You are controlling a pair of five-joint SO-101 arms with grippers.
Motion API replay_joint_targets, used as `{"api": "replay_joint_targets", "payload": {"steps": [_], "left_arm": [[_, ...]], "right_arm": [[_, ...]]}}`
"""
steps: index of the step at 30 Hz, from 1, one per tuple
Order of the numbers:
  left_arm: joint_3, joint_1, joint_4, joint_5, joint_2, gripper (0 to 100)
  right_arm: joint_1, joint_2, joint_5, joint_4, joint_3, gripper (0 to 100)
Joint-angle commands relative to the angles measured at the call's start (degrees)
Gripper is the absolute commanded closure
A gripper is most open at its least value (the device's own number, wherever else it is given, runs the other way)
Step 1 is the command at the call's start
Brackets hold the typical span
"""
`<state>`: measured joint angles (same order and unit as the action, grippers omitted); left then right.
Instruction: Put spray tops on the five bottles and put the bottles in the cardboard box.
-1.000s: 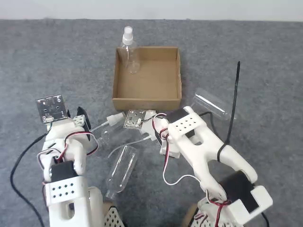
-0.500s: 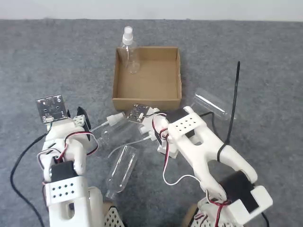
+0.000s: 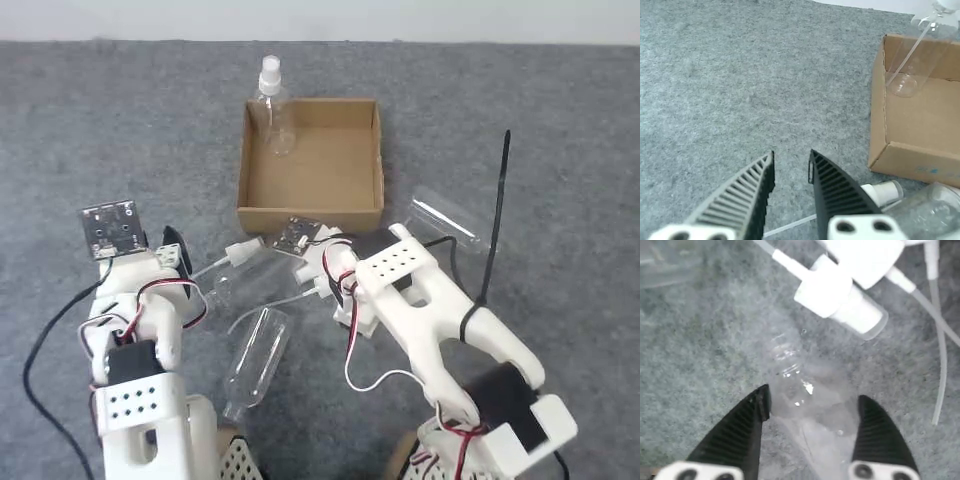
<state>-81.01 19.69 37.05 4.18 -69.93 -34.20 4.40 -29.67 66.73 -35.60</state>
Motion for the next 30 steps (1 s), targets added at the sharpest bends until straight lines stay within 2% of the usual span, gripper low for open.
{"api": "replay_joint_targets", "payload": {"steps": [1, 9, 21, 30], "left_arm": [[0.4, 0.2, -1.9, -0.6, -1.1, 89], [0.3, 0.2, -1.9, -0.6, -1.1, 89], [0.3, 0.2, -1.8, -0.6, -1.1, 89], [0.3, 0.2, -1.8, -0.7, -1.1, 89]], "right_arm": [[-0.5, 4.2, 3.4, 1.5, 1.5, 90.6], [-0.5, 12.0, 12.0, 4.8, 1.5, 90.8], [-0.4, 12.6, 28.8, 5.9, 1.5, 90.8], [-0.5, 8.4, 29.7, 5.3, 1.8, 88.5]]}}
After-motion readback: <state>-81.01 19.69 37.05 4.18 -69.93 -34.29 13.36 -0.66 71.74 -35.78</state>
